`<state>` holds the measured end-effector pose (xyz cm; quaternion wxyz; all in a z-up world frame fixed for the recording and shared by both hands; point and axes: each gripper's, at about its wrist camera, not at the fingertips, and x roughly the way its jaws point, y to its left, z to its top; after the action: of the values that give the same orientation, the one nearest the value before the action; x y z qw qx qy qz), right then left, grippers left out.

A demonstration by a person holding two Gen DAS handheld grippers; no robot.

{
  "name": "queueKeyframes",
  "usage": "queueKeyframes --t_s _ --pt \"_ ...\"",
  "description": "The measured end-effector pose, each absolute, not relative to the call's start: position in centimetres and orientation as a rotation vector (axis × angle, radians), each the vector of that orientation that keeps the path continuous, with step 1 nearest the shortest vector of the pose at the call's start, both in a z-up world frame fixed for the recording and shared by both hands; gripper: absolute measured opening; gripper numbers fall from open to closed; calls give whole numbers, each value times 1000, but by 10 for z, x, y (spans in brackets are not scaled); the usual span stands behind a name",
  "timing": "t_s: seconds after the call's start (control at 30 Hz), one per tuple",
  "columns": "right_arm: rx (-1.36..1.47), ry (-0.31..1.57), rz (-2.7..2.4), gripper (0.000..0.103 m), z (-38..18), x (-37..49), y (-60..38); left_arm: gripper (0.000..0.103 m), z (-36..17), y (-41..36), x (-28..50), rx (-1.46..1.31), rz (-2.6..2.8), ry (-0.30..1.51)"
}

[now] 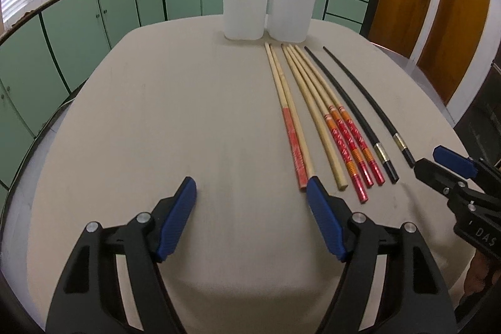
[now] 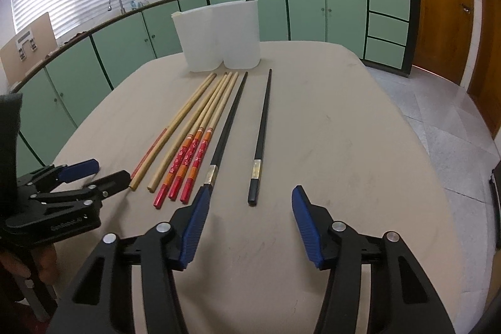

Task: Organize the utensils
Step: 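Move both tools back down toward the row of chopsticks, then grasp a red-patterned wooden chopstick with left tool while right tool grasps a black chopstick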

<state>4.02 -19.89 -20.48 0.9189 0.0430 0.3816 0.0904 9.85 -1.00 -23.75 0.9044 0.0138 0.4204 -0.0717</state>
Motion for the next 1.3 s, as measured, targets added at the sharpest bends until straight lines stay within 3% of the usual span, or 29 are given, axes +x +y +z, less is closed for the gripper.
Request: queueKeyframes --t_s 0.73,1.03,1.17,1.23,1.3 --pt "92 799 208 51 -212 45 -196 66 -240 -19 106 45 -160 866" --pt "87 798 199 31 -218 52 -197 44 -239 -20 112 28 -158 856" --pt "64 792 184 28 -219 55 -194 37 -239 -24 114 32 -162 854" --pt "39 790 172 23 -220 55 -191 29 -239 -27 114 37 -172 854" --pt "28 790 166 15 -220 55 -190 14 -239 -30 114 35 -195 856"
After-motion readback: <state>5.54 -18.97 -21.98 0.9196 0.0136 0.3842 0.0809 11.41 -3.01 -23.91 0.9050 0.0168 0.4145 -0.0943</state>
